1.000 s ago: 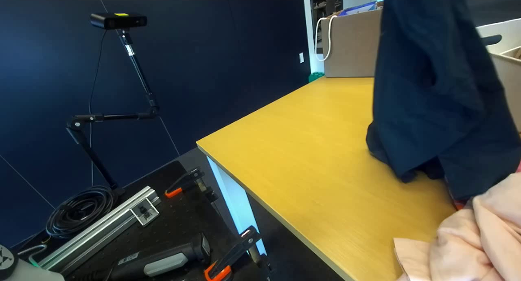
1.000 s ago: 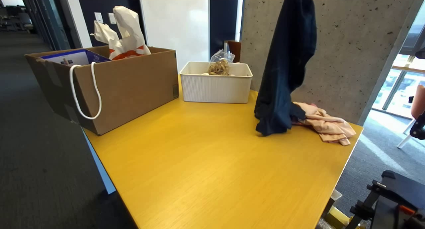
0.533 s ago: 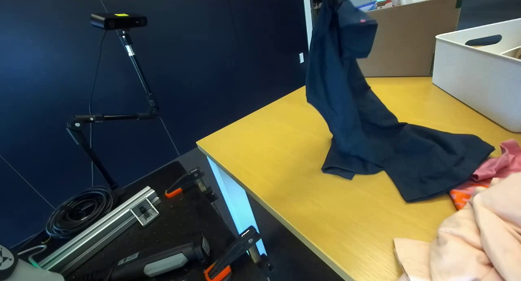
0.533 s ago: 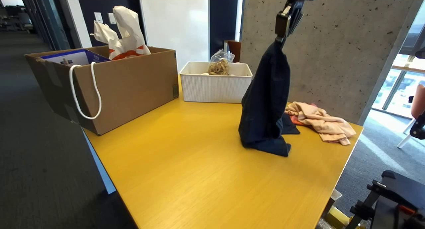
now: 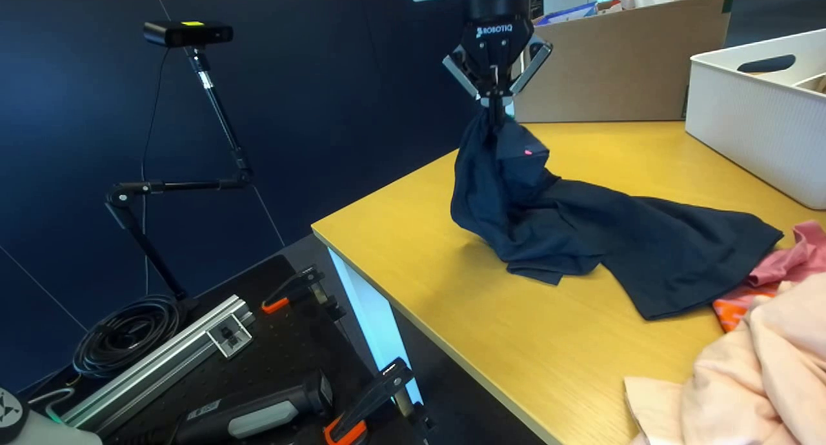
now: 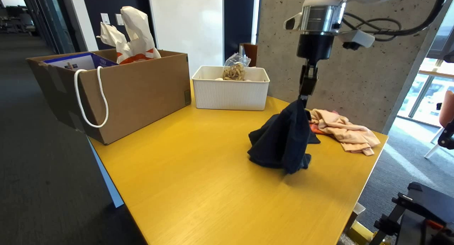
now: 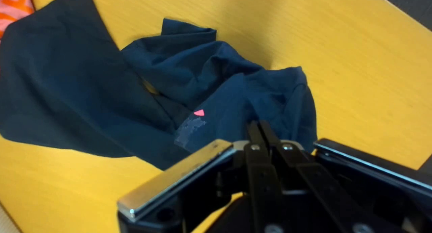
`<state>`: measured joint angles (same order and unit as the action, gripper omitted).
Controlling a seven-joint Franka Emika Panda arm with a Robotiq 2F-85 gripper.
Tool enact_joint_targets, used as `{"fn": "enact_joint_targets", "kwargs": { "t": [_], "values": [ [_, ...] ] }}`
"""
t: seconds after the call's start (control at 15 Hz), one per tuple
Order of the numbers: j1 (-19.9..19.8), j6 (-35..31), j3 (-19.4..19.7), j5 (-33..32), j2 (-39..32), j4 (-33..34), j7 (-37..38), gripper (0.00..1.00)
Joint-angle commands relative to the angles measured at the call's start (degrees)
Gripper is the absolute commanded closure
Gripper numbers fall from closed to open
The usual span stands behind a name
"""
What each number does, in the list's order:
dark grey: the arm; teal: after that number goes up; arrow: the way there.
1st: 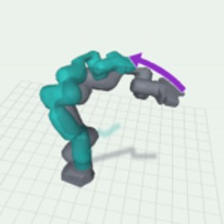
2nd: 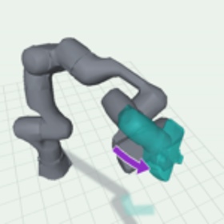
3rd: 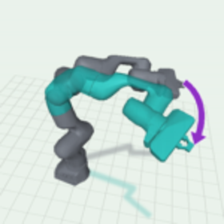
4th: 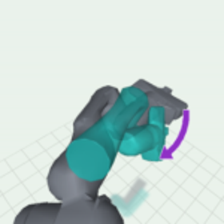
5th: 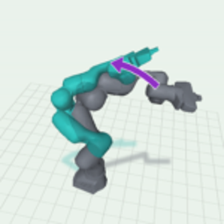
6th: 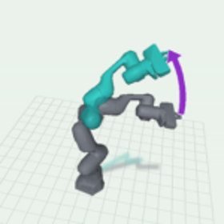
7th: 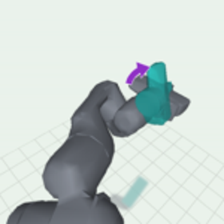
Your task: Move the dark blue t-shirt forwards then unfold it.
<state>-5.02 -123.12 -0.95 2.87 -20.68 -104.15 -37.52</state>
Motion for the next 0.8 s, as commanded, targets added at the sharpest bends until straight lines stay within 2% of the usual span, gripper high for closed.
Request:
{"fn": "enact_joint_targets", "kwargs": {
  "t": [0.0, 0.33, 0.73],
  "values": [
    [0.78, 0.90, -1.94, -2.27, -4.18, 1.42, -2.94, 0.99],
    [4.91, 0.48, -3.99, -7.19, -9.36, 2.86, -0.84, 0.99],
    [9.69, -0.38, -4.55, -14.16, -14.20, 7.05, 2.05, 0.99]
  ]
}}
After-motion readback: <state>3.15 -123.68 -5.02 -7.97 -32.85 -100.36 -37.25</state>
